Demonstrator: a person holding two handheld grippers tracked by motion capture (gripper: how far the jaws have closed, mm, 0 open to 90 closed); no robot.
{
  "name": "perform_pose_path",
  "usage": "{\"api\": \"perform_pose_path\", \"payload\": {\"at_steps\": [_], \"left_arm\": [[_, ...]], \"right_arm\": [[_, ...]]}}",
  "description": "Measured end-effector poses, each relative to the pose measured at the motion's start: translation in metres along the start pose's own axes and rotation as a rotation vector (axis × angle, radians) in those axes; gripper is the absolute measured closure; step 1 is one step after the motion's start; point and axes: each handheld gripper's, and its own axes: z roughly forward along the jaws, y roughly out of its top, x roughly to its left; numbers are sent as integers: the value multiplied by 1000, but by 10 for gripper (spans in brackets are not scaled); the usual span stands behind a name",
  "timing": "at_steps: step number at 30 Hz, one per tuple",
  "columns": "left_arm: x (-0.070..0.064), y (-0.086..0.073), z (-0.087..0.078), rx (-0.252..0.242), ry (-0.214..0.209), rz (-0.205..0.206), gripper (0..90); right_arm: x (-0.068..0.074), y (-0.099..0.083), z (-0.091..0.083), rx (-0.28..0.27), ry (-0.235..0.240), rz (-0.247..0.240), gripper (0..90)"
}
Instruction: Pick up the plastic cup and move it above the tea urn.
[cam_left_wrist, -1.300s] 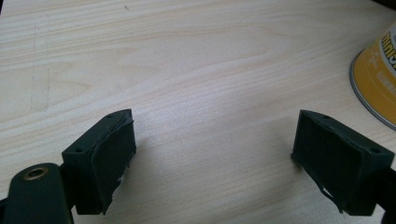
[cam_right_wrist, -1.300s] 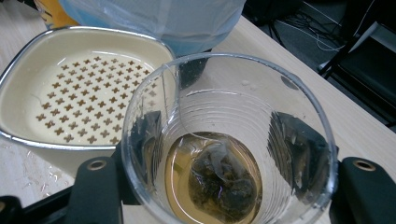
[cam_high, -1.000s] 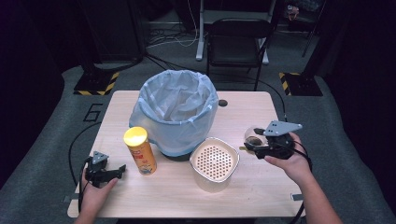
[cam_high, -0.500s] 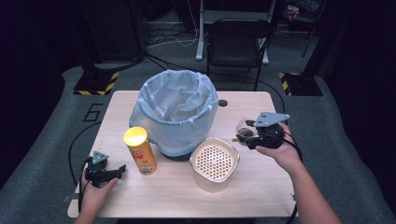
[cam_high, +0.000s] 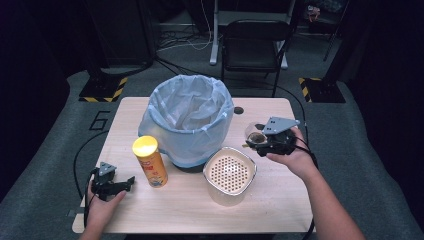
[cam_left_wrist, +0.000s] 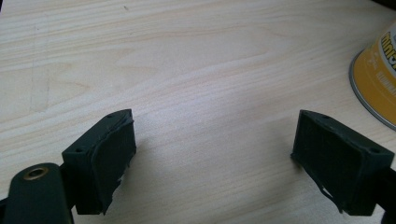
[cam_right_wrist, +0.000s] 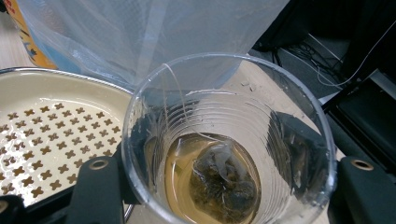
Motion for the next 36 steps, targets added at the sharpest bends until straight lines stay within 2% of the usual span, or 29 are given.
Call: {"api": "perform_pose_path", "payload": {"at_steps": [7, 12, 27, 28, 36], "left_arm": [[0, 0, 0, 0, 0, 0, 129], [0, 0, 0, 0, 0, 0, 129], [0, 0, 0, 0, 0, 0, 129], [0, 0, 0, 0, 0, 1, 130], [0, 0, 0, 0, 0, 0, 130]], "right_arm": [[6, 2, 0, -9, -3, -52, 363], [15, 7, -1, -7, -20, -126, 363], [35, 26, -5, -14, -41, -256, 365], [38, 27, -5, -14, -39, -277, 366], [46, 25, 0, -10, -70, -338, 372]]}}
